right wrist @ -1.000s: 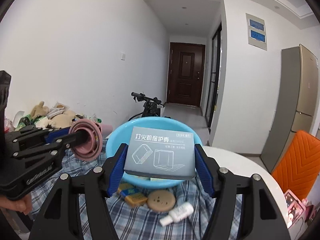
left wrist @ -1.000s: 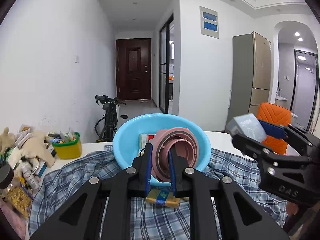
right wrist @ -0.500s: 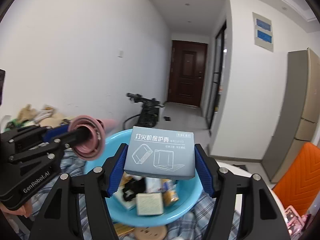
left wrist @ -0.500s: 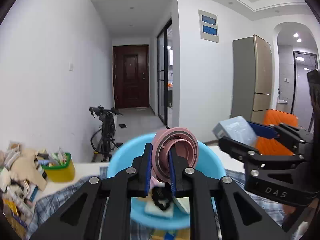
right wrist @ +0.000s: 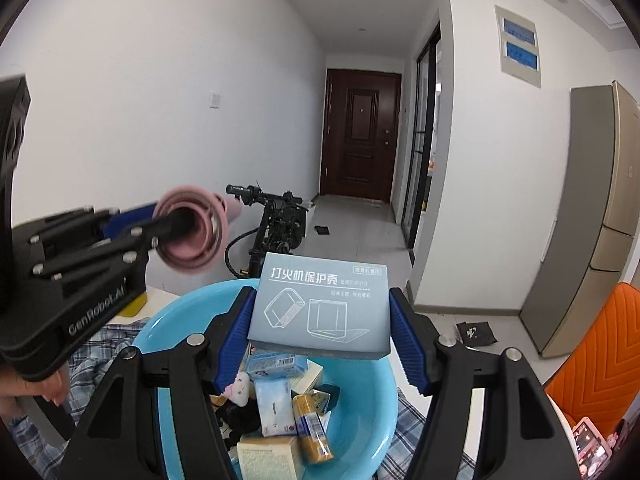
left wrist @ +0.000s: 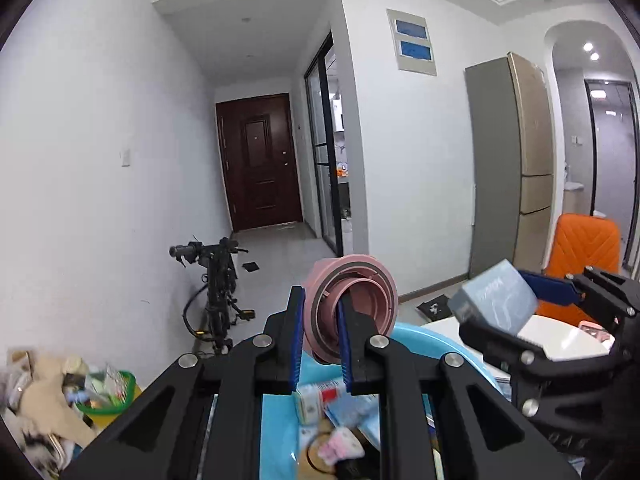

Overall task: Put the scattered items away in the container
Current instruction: 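Carry the pink mat and grey box with both tools over the blue basin, then open the left tool to drop the pink mat into the basin while the right holds the box, then lower the grey printed box into the basin and open the right tool, then withdraw both tools from the basin toward the cigarette pack and bottle, then lower the left tool and close it on the gold-and-blue cigarette pack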

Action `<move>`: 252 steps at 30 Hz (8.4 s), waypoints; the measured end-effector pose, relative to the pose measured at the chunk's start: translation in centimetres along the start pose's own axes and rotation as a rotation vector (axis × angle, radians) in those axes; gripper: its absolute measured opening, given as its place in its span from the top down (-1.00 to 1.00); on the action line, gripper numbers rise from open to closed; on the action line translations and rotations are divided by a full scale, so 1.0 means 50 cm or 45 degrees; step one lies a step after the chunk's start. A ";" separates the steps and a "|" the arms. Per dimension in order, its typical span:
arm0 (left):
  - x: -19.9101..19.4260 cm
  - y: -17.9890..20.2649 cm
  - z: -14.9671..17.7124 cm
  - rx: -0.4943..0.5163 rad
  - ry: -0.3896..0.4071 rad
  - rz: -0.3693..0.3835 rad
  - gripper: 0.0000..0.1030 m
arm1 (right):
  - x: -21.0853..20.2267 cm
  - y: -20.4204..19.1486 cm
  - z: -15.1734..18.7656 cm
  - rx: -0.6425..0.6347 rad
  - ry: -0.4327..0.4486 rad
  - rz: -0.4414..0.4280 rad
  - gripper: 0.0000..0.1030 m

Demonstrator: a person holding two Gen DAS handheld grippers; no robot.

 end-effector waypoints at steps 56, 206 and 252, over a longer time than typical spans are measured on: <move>0.185 -0.045 0.219 -0.476 -0.868 0.243 0.68 | 0.152 0.026 0.092 0.036 -0.546 -0.032 -0.23; -0.301 0.061 0.566 -0.031 -0.399 0.006 -0.79 | -0.249 -0.051 0.457 0.007 -0.137 -0.092 -0.99; -0.027 0.162 0.604 0.175 -0.679 0.441 -0.69 | -0.134 0.022 0.538 0.027 -0.322 -0.092 -0.99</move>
Point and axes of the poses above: each gripper's, at about its wrist camera, not at the fingertips, and x roughly the way its jaws point, y to its right, z to its underside, the point moved 10 cm from there along x, roughly the way its jaws point, and after that the axes turned 9 degrees about -y, right-handed, at the moved point
